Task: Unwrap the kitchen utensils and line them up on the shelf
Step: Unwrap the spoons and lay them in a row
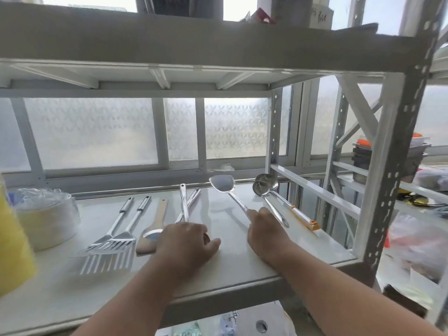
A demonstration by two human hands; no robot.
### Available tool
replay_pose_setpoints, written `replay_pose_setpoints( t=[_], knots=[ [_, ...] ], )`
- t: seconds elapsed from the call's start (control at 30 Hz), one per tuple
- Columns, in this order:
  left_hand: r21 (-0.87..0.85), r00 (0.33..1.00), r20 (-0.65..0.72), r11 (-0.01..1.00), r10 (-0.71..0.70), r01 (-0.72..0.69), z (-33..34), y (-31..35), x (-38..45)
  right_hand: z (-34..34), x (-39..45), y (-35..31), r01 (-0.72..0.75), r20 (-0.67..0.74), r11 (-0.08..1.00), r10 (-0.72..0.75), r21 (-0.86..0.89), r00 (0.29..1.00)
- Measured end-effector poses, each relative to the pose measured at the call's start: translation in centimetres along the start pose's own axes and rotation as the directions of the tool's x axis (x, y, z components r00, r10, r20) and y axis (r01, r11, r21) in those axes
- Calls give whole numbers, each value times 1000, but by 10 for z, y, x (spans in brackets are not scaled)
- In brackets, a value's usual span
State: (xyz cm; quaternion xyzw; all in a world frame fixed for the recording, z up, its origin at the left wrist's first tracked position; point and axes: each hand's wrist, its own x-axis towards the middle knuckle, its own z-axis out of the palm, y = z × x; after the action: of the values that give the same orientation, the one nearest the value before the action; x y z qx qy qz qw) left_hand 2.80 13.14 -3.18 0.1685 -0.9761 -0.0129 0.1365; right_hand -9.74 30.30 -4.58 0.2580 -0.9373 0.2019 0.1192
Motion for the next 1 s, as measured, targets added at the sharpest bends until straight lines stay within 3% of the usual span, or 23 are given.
replay_pose_setpoints(
  t=[0.1, 0.27, 0.57, 0.77, 1.0],
  knots=[
    [110, 995, -89, 993, 52, -42, 6, 5, -8, 7, 19, -13, -75, 34, 997, 76, -19, 997],
    [55, 995, -94, 998, 16, -11, 12, 4, -6, 12, 37, -23, -113, 30, 990, 116, -79, 993],
    [28, 995, -97, 1000, 1, 1, 10, 4, -8, 15, 24, -18, -147, 3, 986, 147, 85, 989],
    [8, 994, -107, 1000, -10, 11, 3, 9, -15, 15, 21, -16, -105, 5, 993, 104, 50, 995],
    [19, 996, -92, 1000, -16, 17, 3, 9, -17, 21, 27, -11, -155, -1, 988, 155, 16, 988]
  ],
)
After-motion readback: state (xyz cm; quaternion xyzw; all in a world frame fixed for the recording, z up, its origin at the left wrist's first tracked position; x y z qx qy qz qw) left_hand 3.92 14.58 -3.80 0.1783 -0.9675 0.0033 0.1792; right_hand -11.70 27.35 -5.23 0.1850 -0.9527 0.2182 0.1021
